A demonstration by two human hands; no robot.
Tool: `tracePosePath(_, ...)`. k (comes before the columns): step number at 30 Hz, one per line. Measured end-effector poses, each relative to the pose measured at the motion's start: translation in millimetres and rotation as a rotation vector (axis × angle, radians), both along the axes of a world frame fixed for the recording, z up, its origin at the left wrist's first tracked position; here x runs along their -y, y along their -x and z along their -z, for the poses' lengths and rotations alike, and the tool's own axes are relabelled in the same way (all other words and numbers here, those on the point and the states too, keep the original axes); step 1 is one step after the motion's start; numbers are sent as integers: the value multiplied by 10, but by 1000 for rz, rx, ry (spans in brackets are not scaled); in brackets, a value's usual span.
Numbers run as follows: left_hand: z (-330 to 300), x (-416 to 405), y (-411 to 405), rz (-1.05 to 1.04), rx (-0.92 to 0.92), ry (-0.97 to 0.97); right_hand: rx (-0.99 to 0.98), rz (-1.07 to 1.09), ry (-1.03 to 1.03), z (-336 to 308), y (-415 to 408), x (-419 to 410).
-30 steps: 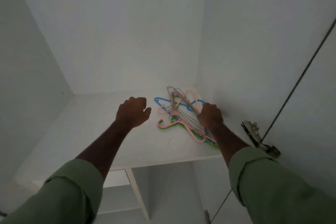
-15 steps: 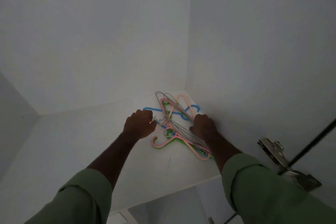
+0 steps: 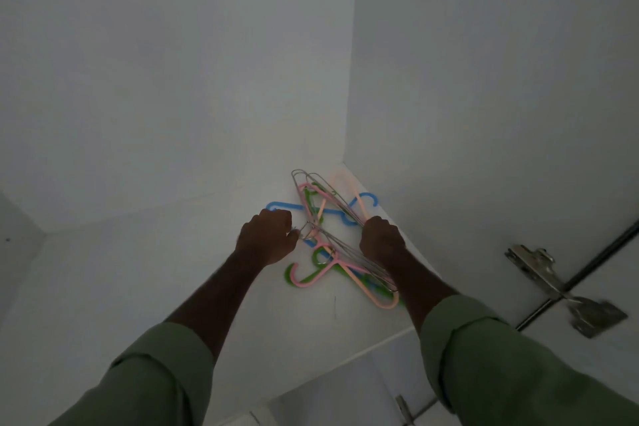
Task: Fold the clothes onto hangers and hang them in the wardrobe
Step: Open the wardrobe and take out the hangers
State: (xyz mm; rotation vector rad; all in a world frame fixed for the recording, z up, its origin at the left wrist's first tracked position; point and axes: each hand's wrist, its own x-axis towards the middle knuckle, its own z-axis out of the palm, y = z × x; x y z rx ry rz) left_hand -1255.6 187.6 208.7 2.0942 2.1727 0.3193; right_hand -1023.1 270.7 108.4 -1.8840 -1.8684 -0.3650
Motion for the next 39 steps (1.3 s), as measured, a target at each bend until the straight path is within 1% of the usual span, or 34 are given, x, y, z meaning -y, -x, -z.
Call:
tracePosePath(1,-9,22,10,6,5,-3,55,54,-57,-40,10,50)
tracePosePath(2,-20,37,15,11,17,-6,107,67,-54,-72,12,127)
tracePosePath(4,-31,76,20,36,54,-25,23,20,76,-189,-36,333)
tracePosePath(5,-31,100,15,59,81,-46,19,-6,124,-206,-78,423)
tracePosePath(6,-23,130,1,88,113,-74,64,6,155,-171,-145,475)
tracePosePath(7,-12,154,-13,116,144,-99,54,-3,227,-193,-153,554)
tracePosePath(8,5,184,-37,148,170,-114,5,-2,336,-268,-102,715)
tracePosePath(9,24,210,-65,182,188,-124,-18,45,415,-370,-77,913)
tracePosePath(10,52,230,-101,220,204,-133,28,67,313,-412,-88,1033)
tracePosePath(11,86,260,-147,253,213,-144,46,49,393,-450,-115,1132)
tracePosePath(12,110,286,-191,278,215,-154,-40,21,514,-496,-146,1204)
tracePosePath(13,143,321,-249,304,212,-158,-80,26,580,-527,-189,1298)
tracePosePath(16,214,440,-465,360,194,-153,39,44,548,-487,-331,1644)
tracePosePath(18,221,527,-614,405,184,-162,47,5,519,-395,-490,1875)
tracePosePath(21,221,683,-865,511,124,-212,4,-49,524,-369,-756,2235)
tracePosePath(24,170,843,-1147,605,104,-261,-84,-58,568,-335,-996,2636)
tracePosePath(27,134,1079,-1475,669,85,-255,-126,-47,597,-323,-1227,3125)
tracePosePath(31,166,1614,-2013,775,86,-244,-188,-23,628,-316,-1524,3930)
tracePosePath(34,225,2114,-2413,835,90,-206,-193,23,683,-304,-1735,4593)
tracePosePath(36,293,2526,-2710,888,95,-156,-182,61,726,-265,-1900,5121)
tracePosePath(39,395,3138,-3168,979,39,-87,-213,143,802,-156,-2154,5907)
